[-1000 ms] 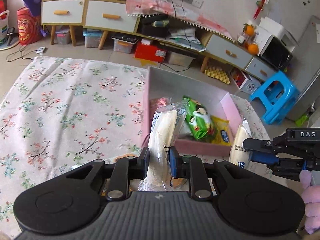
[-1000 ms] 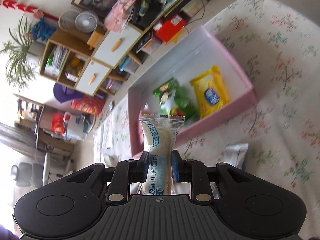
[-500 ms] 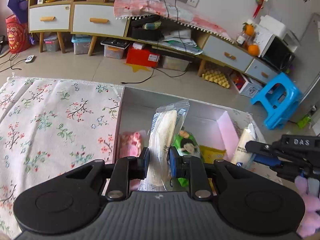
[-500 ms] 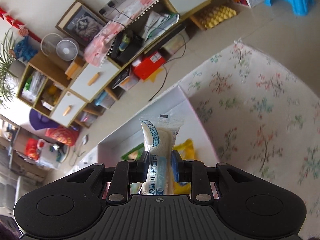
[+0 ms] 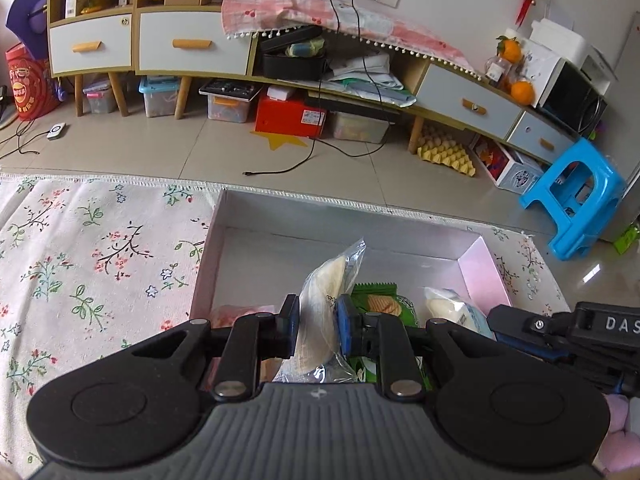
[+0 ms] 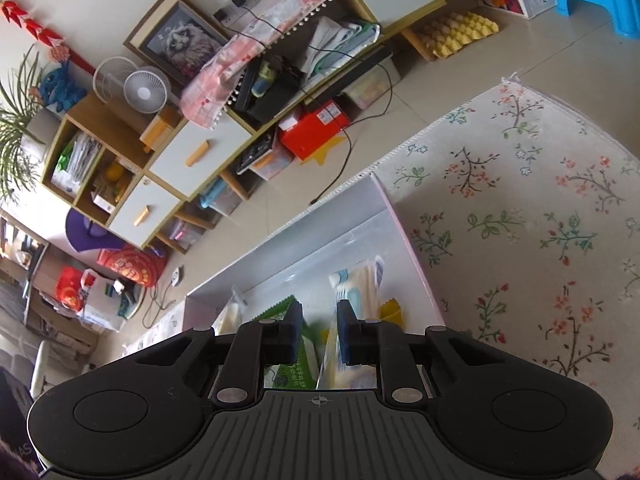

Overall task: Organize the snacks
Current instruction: 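Open both tools to drop the bread packs into the pink box, then move both tools back over the loose snacks toward the red candy packs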

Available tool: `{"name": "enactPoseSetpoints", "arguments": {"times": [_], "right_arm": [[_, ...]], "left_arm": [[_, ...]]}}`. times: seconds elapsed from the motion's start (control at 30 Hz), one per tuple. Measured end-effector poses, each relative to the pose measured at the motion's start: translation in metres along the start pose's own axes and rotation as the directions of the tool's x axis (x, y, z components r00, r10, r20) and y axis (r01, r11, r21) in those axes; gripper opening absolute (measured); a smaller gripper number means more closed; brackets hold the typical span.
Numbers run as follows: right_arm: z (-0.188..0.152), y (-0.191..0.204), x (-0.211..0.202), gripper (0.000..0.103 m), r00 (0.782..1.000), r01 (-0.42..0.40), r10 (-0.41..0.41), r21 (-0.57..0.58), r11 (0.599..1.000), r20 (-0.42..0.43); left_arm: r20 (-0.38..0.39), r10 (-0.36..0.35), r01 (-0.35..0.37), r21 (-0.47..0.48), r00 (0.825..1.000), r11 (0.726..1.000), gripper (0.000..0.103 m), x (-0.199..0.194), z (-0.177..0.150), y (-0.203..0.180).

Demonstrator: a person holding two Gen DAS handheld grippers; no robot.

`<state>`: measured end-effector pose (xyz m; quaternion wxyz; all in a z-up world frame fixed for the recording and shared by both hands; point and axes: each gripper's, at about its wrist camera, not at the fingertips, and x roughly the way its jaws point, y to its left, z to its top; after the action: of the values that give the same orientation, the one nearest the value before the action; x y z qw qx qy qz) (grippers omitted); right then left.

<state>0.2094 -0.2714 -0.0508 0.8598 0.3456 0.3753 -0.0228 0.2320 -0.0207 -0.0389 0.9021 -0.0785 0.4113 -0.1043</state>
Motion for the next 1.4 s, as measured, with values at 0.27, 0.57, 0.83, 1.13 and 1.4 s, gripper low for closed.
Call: {"name": "enactPoseSetpoints", "arguments": {"times": [0.27,0.57,0.83,1.13,1.4], "right_arm": [[0.000,0.003,-0.004,0.023,1.000,-0.010,0.009,-0.011,1.000,-0.005],[-0.001,0.008,-0.017,0.038,1.000,0.009,-0.009,-0.008,1.000,-0.017],[-0.008,0.021,-0.046,0.059,1.000,0.022,-0.022,-0.021,1.000,-0.018],[-0.028,0.048,-0.080,0.081,0.998,0.036,-0.041,-0.114,0.993,-0.042],[-0.065,0.059,-0.097,0.084,0.994,0.047,-0.069,-0.240,0.970,-0.085]], "left_arm": [[0.026,-0.005,0.004,0.007,1.000,1.000,0.028,-0.002,0.001,-0.002],[0.052,0.008,-0.010,0.041,0.999,0.999,0.058,-0.021,0.002,-0.004],[0.046,0.015,-0.017,0.050,0.999,0.999,0.073,-0.049,-0.007,-0.001],[0.057,0.061,-0.067,0.105,0.997,0.992,0.090,-0.085,-0.021,-0.001],[0.044,0.081,-0.087,0.153,0.996,0.984,0.098,-0.110,-0.049,0.005]]}}
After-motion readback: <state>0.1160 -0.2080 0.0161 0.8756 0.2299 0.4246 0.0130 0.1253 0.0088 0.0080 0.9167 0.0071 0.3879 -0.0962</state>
